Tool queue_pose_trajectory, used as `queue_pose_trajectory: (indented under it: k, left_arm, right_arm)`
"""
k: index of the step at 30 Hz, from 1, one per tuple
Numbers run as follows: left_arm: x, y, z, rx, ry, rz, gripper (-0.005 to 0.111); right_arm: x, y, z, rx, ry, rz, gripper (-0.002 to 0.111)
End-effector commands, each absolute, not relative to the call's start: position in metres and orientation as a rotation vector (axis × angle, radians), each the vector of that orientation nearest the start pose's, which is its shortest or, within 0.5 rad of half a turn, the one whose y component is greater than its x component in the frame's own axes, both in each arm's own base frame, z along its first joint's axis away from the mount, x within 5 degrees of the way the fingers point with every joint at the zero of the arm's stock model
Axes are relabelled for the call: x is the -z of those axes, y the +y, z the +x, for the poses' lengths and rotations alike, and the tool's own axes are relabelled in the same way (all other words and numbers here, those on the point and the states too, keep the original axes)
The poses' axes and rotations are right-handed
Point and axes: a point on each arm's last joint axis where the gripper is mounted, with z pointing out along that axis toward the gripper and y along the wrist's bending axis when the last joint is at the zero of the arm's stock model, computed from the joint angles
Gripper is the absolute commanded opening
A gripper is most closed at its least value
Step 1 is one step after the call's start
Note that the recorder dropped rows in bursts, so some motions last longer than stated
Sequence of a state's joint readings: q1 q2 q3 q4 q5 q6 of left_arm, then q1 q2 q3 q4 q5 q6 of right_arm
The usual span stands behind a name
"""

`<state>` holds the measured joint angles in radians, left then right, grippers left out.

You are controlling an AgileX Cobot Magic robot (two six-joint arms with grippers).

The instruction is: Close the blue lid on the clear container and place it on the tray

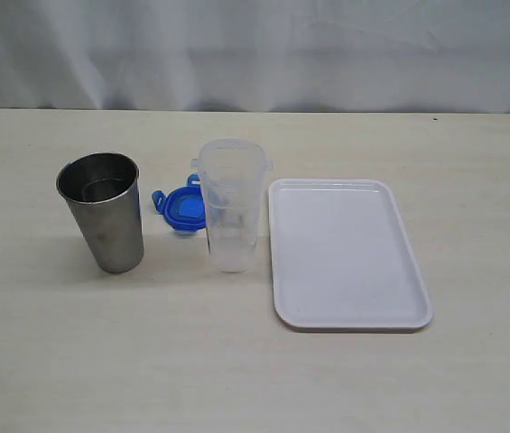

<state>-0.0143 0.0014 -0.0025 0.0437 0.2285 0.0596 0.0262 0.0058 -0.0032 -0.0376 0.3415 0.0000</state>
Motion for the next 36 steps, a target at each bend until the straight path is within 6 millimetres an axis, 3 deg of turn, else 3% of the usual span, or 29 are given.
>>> queue_pose_trajectory:
  k: [1, 7, 15, 16, 18, 23, 27, 30, 36]
  left_arm:
    - [-0.206, 0.0, 0.056, -0.075, 1.563, 0.088, 0.0]
    - [-0.232, -0.001, 0.053, -0.062, 1.273, 0.073, 0.0]
    - [-0.266, -0.003, 0.034, 0.17, 0.842, -0.036, 0.002]
    - [-0.267, -0.003, 0.036, 0.17, 0.845, -0.034, 0.006]
    - [-0.273, -0.004, 0.046, 0.183, 0.87, -0.036, 0.026]
    - [-0.286, -0.017, 0.078, 0.169, 0.966, 0.126, 0.101]
    - [-0.28, -0.02, 0.109, 0.201, 1.127, 0.15, 0.105]
    - [-0.26, -0.024, 0.141, 0.22, 1.276, 0.179, 0.105]
    - [-0.222, -0.031, 0.173, 0.256, 1.43, 0.271, 0.104]
  right_arm:
    - [-0.182, 0.0, 0.053, 0.019, 1.827, -0.047, 0.005]
    - [-0.182, 0.0, 0.053, 0.019, 1.827, -0.047, 0.005]
    - [-0.182, 0.0, 0.053, 0.019, 1.827, -0.047, 0.005]
    - [-0.182, 0.0, 0.053, 0.019, 1.827, -0.047, 0.005]
    - [-0.182, 0.0, 0.053, 0.019, 1.827, -0.047, 0.005]
    - [-0.182, 0.0, 0.053, 0.019, 1.827, -0.047, 0.005]
    - [-0.182, 0.0, 0.053, 0.019, 1.827, -0.047, 0.005]
    - [-0.182, 0.0, 0.053, 0.019, 1.827, -0.047, 0.005]
    - [-0.182, 0.0, 0.053, 0.019, 1.827, -0.047, 0.005]
